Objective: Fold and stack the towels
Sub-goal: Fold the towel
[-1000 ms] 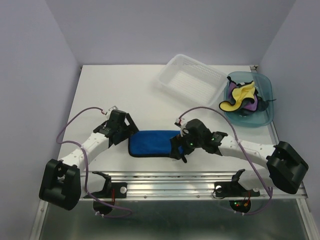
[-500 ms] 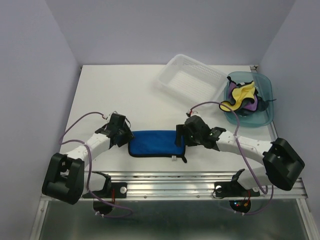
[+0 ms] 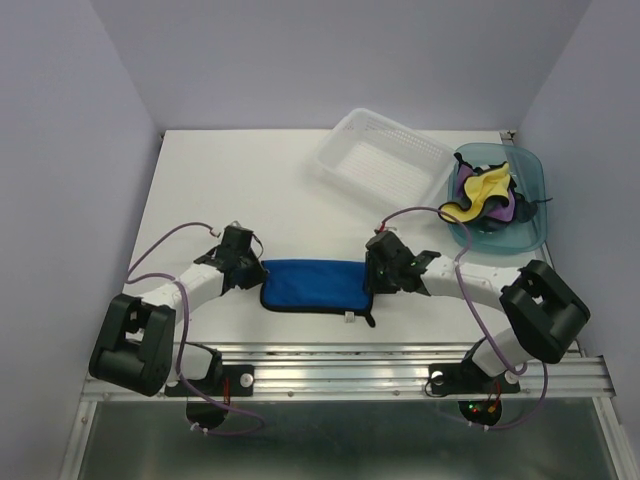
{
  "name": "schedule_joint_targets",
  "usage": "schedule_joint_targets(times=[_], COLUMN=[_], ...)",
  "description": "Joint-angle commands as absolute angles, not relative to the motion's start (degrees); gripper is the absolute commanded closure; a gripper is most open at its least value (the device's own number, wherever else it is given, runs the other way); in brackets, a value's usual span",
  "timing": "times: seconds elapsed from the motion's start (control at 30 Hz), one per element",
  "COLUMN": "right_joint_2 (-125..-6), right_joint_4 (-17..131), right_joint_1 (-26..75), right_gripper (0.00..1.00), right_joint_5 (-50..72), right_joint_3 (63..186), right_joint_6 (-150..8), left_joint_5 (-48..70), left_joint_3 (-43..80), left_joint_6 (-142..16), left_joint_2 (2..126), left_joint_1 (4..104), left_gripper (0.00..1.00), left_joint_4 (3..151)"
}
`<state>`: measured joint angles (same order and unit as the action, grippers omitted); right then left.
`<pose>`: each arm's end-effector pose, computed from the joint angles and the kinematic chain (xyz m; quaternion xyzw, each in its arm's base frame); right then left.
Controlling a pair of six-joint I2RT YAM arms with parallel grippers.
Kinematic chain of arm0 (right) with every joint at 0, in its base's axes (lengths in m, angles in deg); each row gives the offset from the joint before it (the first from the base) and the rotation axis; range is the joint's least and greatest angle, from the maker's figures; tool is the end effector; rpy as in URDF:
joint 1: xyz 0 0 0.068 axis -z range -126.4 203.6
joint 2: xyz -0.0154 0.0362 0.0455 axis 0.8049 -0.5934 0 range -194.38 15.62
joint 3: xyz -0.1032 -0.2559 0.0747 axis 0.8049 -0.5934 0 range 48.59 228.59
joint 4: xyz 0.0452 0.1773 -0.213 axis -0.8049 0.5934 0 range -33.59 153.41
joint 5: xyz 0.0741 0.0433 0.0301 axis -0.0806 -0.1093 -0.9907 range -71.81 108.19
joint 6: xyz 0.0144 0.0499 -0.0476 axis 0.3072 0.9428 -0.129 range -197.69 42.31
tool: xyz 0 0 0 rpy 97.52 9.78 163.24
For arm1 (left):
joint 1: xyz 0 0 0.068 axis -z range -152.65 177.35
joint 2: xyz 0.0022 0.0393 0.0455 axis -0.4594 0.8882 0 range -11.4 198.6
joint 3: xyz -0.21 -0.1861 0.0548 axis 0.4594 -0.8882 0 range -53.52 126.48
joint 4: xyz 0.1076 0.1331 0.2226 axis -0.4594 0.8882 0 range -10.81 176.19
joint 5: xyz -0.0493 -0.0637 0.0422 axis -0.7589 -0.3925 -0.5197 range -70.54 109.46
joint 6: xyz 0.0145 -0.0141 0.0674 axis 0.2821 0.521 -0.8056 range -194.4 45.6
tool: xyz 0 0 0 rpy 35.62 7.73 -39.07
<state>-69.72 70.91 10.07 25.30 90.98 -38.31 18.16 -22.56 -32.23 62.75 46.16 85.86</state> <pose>0.2247 0.2037 0.1424 -0.0174 0.9581 0.1406 0.2490 0.2491 -0.0863 0.1419 -0.1864 0.9205 -0.1834 0.2903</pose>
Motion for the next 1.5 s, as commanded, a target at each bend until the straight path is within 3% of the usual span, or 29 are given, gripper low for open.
schedule_joint_targets(times=[0.0,0.1,0.27,0.6,0.8,1.07,1.47], right_joint_2=[-70.16,-70.33,-67.71,-60.15,-59.88,-64.18,-76.31], right_joint_4=[70.91,71.70,73.81,80.31,82.17,75.49,61.43], right_joint_1=[10.36,10.62,12.55,14.14,14.14,13.27,5.44], right_gripper=[0.68,0.78,0.99,0.99,0.99,0.99,0.99], right_joint_5=[26.98,28.21,29.26,28.65,15.06,2.12,0.26], right_joint_3=[92.45,92.45,92.54,96.83,100.45,104.49,109.67], right_joint_6=[-36.56,-36.47,-38.57,-46.74,-50.09,-47.02,-38.67], left_joint_5=[16.74,16.56,15.77,13.49,12.78,11.02,10.14], left_joint_3=[-24.34,-24.52,-24.52,-24.70,-24.70,-25.22,-26.80], left_joint_6=[-33.01,-33.01,-33.01,-30.29,-29.49,-28.96,-28.09], left_joint_2=[64.09,64.45,63.57,65.33,67.08,68.32,68.23], left_joint_1=[46.07,46.07,47.03,53.54,54.51,55.12,55.48], left_gripper=[0.84,0.90,0.92,0.99,1.00,1.00,1.00], left_joint_4=[85.16,84.90,83.93,77.70,75.23,72.77,71.19])
